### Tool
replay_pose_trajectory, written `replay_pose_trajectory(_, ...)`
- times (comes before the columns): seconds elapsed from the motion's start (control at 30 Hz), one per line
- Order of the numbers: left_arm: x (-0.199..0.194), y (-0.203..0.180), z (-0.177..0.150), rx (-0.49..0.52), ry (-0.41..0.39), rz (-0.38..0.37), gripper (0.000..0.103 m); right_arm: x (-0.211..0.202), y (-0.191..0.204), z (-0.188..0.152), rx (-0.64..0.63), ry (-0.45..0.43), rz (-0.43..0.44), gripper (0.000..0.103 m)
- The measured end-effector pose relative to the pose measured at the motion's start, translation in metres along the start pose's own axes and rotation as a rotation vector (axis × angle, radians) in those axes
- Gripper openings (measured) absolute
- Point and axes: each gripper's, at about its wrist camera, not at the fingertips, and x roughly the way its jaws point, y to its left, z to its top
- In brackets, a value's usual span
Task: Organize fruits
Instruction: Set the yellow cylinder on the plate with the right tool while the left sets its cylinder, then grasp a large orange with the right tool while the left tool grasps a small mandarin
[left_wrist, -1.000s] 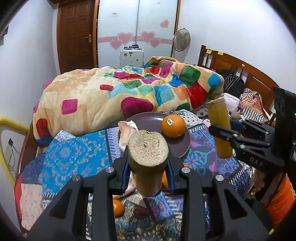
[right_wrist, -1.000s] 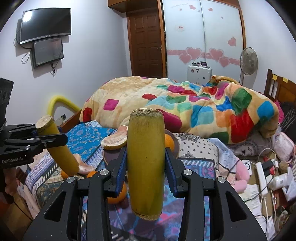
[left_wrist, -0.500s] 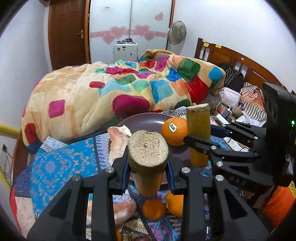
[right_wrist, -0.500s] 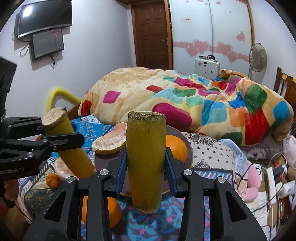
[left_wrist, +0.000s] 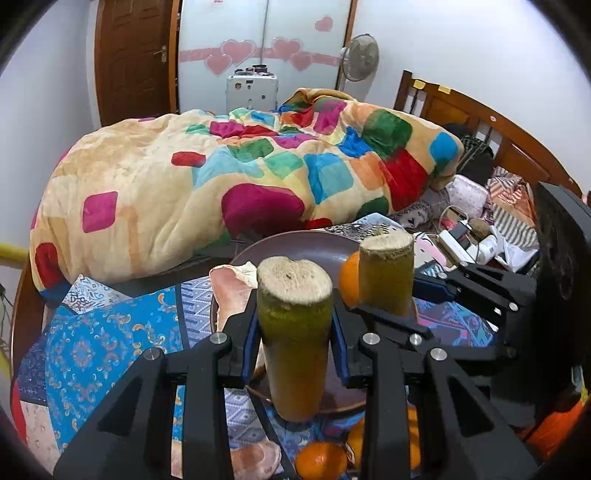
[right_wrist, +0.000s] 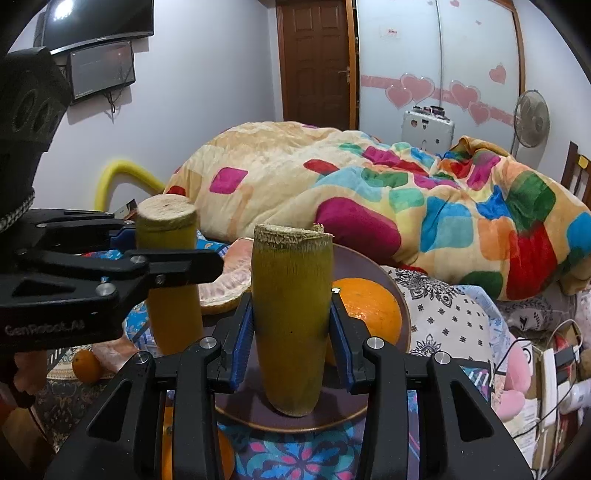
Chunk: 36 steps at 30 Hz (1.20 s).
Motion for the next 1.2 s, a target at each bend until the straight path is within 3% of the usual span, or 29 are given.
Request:
replay_pose_trajectory(0.17, 0.007, 0.001, 0.0, -0.001, 0.032, 0.002, 0.034, 0.005, 0.005, 0.001, -0.027, 0.011, -0.01, 0.036)
replay_pose_trajectory(0.43, -0.006, 0.01, -0.008, -0.016, 0.018, 0.019, 0.034, 0.001, 0.007, -0.001, -0.041, 0.01, -0.034, 0.041)
replay_pose_trajectory(0.87, -0.066, 0.009, -0.031, -0.004, -0.038, 0.068, 0.038, -0.043, 0.016, -0.006, -0.014, -0.031, -0.041, 0.041)
replay_pose_trajectory(1.2, -0.104, 0.015, -0.069, -0.056, -0.048, 0.08, 0.041, -0.08, 0.036, -0.027, -0.005, -0.067, -0.041, 0.061)
